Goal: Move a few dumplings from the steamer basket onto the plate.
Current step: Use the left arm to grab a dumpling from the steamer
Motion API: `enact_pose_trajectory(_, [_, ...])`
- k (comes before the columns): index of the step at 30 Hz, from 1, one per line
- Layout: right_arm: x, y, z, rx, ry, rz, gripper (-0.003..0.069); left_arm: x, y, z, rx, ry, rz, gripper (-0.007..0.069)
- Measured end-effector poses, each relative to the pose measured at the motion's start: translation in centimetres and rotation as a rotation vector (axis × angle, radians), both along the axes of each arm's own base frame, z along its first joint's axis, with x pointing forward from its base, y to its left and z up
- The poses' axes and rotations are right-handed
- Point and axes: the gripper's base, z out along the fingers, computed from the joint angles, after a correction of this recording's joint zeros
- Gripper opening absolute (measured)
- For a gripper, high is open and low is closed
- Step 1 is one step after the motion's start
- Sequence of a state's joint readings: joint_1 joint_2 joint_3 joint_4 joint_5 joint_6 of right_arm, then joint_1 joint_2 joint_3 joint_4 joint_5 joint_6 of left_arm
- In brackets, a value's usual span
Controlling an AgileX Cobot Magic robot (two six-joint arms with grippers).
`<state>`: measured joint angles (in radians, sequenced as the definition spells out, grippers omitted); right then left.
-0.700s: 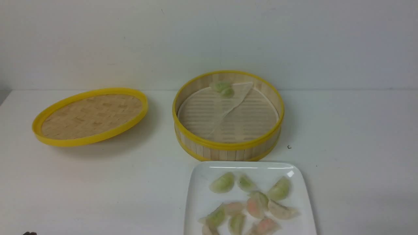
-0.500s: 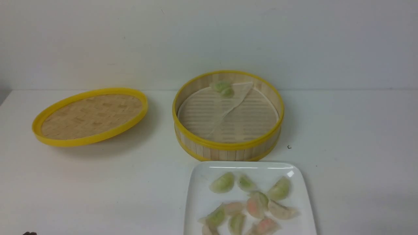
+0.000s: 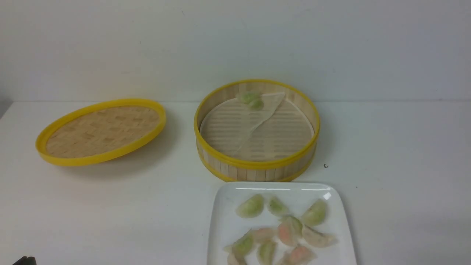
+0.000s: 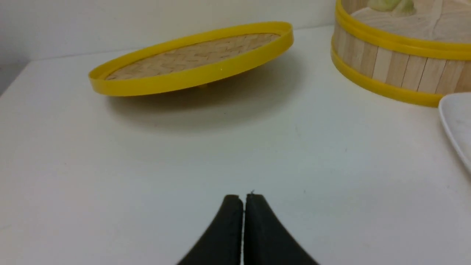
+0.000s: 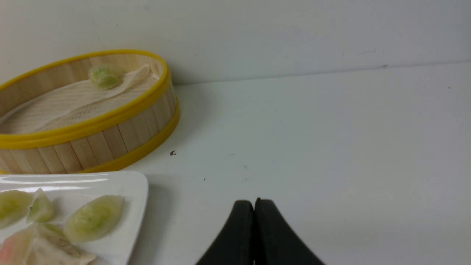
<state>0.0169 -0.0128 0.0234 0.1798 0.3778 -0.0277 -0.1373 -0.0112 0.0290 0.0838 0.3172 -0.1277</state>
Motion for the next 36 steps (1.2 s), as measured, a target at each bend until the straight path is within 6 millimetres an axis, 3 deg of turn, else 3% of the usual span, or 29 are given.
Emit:
enact_pose_trajectory(7, [0.0, 0.0, 0.0, 0.000, 0.000, 0.000, -0.0015, 0.2, -0.4, 2.0, -0.343, -0.182, 0.008, -0.0010])
enact_pose_trajectory(11, [0.0, 0.0, 0.0, 0.000, 0.000, 0.000, -0.0015, 0.2, -0.2, 3.3, -0.399, -0.318, 0.002, -0.0010])
enact_pose_trajectory(14, [0.0, 0.0, 0.0, 0.000, 0.000, 0.000, -0.0015, -0.2, 0.1, 5.2, -0.438, -0.526, -0.009, -0.0010])
enact_pose_trajectory(15, [0.0, 0.0, 0.0, 0.000, 0.000, 0.000, -0.0015, -0.7, 0.3, 6.8, -0.458, -0.658, -0.018, -0.0010])
enact_pose_trajectory(17, [0.0, 0.0, 0.0, 0.000, 0.000, 0.000, -0.0015, -1.1, 0.3, 8.3, -0.474, -0.695, -0.026, -0.0010])
enact_pose_trajectory(18, [0.0, 0.0, 0.0, 0.000, 0.000, 0.000, -0.0015, -1.3, 0.3, 10.2, -0.477, -0.697, -0.034, -0.0010])
enact_pose_trajectory(22, [0.0, 0.0, 0.0, 0.000, 0.001, 0.000, -0.0015, -0.5, -0.2, 15.8, -0.389, -0.459, -0.032, -0.0010])
enact_pose_trajectory(24, [0.0, 0.0, 0.0, 0.000, 0.001, 0.000, -0.0015, 1.1, -0.5, 17.8, -0.308, -0.243, -0.011, -0.0010])
enact_pose_trajectory(25, [0.0, 0.0, 0.0, 0.000, 0.001, 0.000, -0.0015, 3.2, -0.9, 19.1, -0.225, 0.005, 0.006, -0.0010])
enact_pose_trajectory(27, [0.0, 0.0, 0.0, 0.000, 0.001, 0.000, -0.0015, 5.5, -1.3, 19.7, -0.149, 0.223, -0.001, -0.0010])
enact_pose_trajectory(28, [0.0, 0.0, 0.0, 0.000, 0.001, 0.000, -0.0015, 7.7, -1.8, 19.7, -0.094, 0.390, -0.025, -0.0010])
enact_pose_trajectory(29, [0.0, 0.0, 0.0, 0.000, 0.001, 0.000, -0.0015, 7.6, -1.8, 19.6, -0.084, 0.403, -0.028, -0.0010])
enact_pose_trajectory(32, [0.0, 0.0, 0.0, 0.000, 0.001, 0.000, -0.0015, 13.5, -3.4, 18.4, 0.008, 0.674, -0.153, -0.0010])
enact_pose_trajectory(36, [0.0, 0.0, 0.0, 0.000, 0.001, 0.000, -0.0015, 20.1, -6.1, 16.3, 0.090, 0.801, -0.342, -0.0010])
